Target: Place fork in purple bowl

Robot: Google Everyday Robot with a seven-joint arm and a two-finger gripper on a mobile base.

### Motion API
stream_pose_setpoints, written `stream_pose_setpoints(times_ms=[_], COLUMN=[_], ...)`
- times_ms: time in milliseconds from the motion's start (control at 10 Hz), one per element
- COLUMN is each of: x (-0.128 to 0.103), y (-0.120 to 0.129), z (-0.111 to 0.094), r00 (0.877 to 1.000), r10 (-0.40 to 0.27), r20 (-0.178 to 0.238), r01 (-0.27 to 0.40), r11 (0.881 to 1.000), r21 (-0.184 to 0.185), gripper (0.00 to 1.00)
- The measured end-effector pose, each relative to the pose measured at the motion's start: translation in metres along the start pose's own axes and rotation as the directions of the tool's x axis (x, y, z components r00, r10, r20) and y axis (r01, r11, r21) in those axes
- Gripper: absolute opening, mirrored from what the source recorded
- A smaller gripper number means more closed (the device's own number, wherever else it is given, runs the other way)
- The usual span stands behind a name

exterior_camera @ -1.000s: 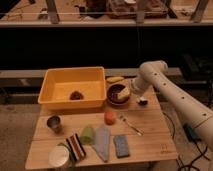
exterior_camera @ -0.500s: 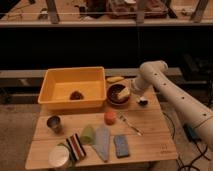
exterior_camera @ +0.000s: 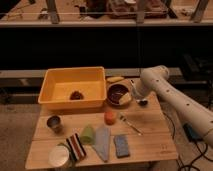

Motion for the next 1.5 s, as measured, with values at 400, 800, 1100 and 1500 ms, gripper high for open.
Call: stream_pose_setpoints(times_ms=[400,800,1100,1500], x=[-0.054,-0.06,-0.076,-0.091], y=[-0.008,-0.013,-0.016,-0.007], z=[-0.004,0.01,0.052,0.085], r00=[1.0,1.0,0.997,0.993], r10=[-0.03,-0.024,-0.033,-0.024], r20=[0.004,0.019,0.063,0.116], r01=[0.03,0.024,0.037,0.037], r11=[0.999,0.999,0.997,0.993], r21=[-0.026,-0.03,-0.063,-0.112], gripper=[0.8,0.8,0.8,0.78])
